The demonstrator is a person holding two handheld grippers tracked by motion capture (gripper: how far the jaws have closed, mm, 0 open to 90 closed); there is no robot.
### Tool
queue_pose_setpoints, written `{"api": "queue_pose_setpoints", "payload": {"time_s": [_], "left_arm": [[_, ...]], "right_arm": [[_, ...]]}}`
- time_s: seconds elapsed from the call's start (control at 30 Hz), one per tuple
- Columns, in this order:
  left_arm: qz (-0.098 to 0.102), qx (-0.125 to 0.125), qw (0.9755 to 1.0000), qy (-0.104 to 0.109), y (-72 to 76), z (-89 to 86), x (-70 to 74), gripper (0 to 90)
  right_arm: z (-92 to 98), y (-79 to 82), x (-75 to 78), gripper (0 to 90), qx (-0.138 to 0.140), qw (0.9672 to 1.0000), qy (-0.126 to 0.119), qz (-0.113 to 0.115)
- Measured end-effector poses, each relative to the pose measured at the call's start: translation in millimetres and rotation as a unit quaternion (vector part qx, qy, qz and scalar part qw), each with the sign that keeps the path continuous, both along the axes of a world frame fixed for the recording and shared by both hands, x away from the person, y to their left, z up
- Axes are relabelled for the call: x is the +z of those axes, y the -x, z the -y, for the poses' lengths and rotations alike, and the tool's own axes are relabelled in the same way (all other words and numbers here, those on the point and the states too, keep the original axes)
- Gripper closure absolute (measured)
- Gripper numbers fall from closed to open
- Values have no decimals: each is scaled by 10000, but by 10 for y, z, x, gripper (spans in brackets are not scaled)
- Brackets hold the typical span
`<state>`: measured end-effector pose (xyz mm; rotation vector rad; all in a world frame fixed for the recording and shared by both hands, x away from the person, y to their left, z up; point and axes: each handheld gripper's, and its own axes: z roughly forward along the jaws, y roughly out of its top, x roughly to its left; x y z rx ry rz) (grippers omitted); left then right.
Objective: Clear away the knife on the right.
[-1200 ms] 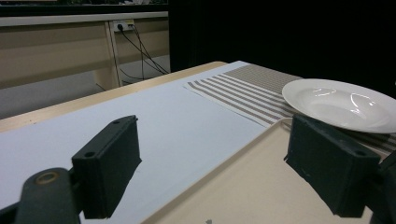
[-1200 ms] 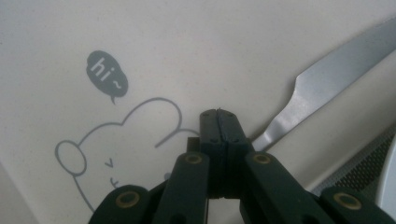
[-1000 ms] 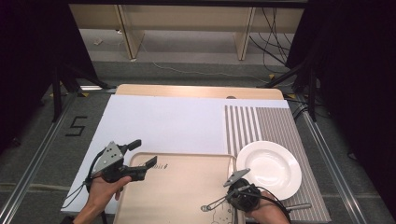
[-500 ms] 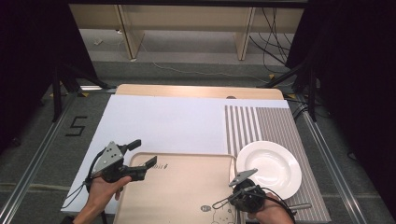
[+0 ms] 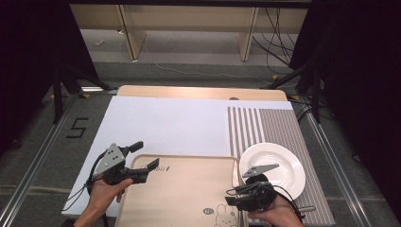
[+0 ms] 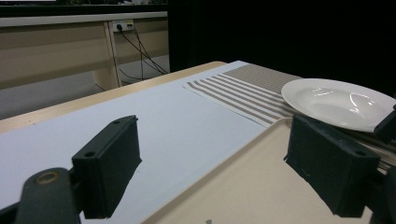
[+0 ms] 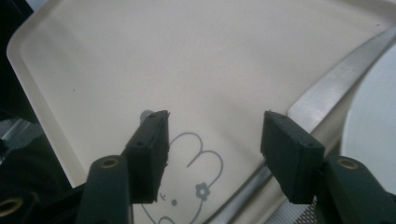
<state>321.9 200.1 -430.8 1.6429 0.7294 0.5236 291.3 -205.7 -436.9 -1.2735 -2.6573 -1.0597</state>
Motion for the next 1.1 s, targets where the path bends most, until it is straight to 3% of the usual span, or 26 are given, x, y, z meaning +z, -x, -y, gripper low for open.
{"api": "queue_pose_setpoints", "payload": {"time_s": [0.07,0.13,0.17,0.2,0.3,0.4,0.53,0.8,1.1], "left_arm": [[-7,-2,10000,1,0,1,0,167],[-6,-2,10000,3,-1,0,-1,167],[-6,-6,10000,6,-1,0,0,166],[-11,-12,10000,7,-1,0,-1,166],[-11,-18,10000,8,-1,1,-1,166],[-14,-19,10000,17,0,1,0,166],[-45,-30,10000,41,-1,-1,-4,166],[-117,-47,9998,121,-2,-17,-12,165],[-175,18,9998,37,66,-54,-19,164]], "right_arm": [[42,-4,15,380,-132,9998,-132,35],[102,-8,43,331,-237,9997,-43,49],[111,-6,37,303,-313,9994,4,167],[137,-3,58,295,-344,9992,85,175],[207,-1,81,283,-411,9989,6,203],[279,1,108,257,-475,9988,105,95],[341,15,127,218,-540,9983,160,165],[500,39,129,205,-715,9970,181,241],[680,72,124,204,-919,9951,235,282]]}}
